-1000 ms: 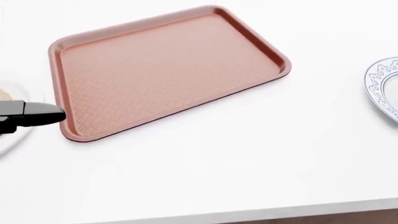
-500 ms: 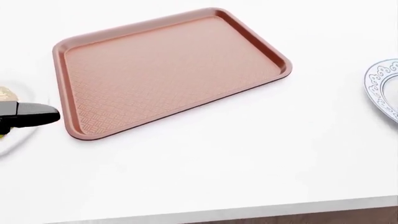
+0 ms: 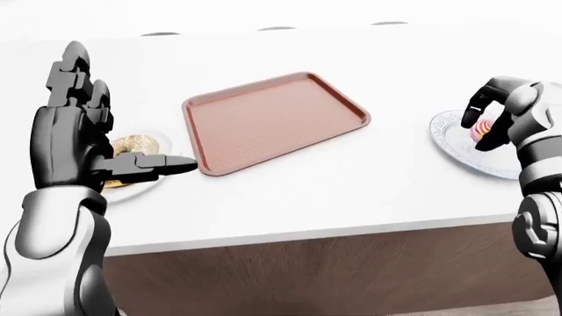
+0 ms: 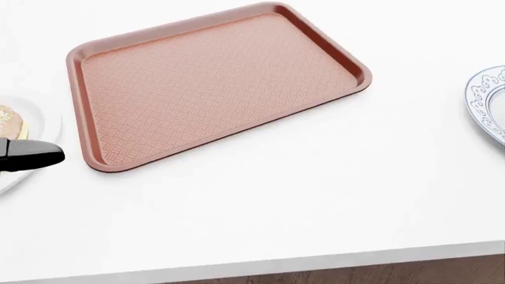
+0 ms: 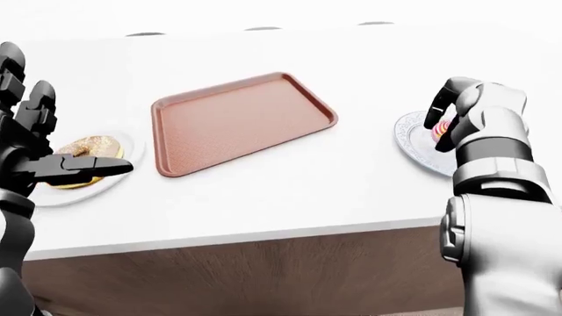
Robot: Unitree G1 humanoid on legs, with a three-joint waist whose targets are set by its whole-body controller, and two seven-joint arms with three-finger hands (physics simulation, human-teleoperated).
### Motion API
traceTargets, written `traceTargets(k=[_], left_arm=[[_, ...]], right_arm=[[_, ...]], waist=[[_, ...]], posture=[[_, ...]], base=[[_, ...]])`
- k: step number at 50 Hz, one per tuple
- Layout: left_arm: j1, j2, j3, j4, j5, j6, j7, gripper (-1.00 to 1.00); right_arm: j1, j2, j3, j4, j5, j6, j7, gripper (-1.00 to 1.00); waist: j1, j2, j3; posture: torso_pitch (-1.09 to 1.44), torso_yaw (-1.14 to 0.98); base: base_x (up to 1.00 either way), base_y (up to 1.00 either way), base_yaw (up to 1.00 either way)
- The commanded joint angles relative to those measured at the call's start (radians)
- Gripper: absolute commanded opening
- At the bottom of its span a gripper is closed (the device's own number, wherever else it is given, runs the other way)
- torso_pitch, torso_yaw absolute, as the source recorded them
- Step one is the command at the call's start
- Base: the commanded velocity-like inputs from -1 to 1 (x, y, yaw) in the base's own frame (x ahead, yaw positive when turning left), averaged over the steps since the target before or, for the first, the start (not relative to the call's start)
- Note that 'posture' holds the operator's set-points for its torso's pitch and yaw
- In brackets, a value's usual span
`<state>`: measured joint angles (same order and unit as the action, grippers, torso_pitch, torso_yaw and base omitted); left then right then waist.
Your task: Move the dessert items from the plate to the tray.
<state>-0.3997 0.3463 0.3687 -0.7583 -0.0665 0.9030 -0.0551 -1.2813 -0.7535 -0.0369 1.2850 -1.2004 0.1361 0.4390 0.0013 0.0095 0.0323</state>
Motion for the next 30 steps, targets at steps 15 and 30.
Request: traceTargets(k=[15,30], left_arm=[[-0.047,0.026,0.006,-0.021,-0.028,-0.02,0.022,1.0],[-0.012,0.002,-0.006,-0.04,-0.032,-0.037,0.033,1.0]], right_arm=[[-0.325,0.068,0.005,-0.067,-0.049,-0.11,0.01,-1.0],[-0.385,0.507,0.003,0.045,0.141,-0.286,-0.166,-1.0]], waist=[[-0.006,0.008,-0.015],[-0.013,0.024,-0.014]], posture=[[0.0,0.0],[0.0,0.0]], base=[[0.0,0.0,0.0],[0.0,0.0,0.0]])
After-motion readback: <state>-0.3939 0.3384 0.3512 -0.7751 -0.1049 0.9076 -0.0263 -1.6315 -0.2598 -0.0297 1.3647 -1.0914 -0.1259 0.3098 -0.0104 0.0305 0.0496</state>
